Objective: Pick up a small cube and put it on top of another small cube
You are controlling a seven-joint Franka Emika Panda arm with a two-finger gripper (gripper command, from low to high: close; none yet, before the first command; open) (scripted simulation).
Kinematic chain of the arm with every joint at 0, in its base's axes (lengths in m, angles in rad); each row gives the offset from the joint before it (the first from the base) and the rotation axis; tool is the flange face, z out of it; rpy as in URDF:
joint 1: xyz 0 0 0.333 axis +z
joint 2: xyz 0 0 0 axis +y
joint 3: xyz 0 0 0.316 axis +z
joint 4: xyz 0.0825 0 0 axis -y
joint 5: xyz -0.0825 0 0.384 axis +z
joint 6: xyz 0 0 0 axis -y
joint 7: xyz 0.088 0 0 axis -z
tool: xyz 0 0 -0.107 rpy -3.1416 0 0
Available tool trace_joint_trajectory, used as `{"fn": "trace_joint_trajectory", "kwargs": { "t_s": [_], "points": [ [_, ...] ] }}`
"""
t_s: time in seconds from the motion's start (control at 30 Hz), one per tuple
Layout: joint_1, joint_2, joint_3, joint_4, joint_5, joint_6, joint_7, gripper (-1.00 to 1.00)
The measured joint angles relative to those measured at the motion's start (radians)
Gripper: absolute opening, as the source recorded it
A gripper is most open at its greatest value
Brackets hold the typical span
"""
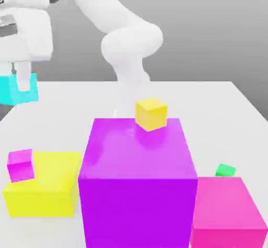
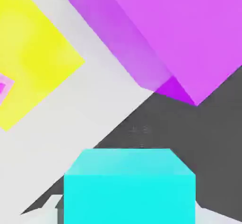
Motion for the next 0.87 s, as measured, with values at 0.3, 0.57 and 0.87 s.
{"fn": "trace_joint_trajectory", "kwargs": {
  "t_s": [0.3, 0.57, 0.87],
  "points": [
    [-0.084, -0.030, 0.325, -0.125, 0.160, -0.138, 0.355, -1.00],
    [-0.066, 0.079, 0.442, -0.246, 0.328, -0.142, 0.706, -1.00],
    [-0.072, 0.159, 0.378, -0.394, 0.306, 0.036, 0.787, 1.00]
  ]
}}
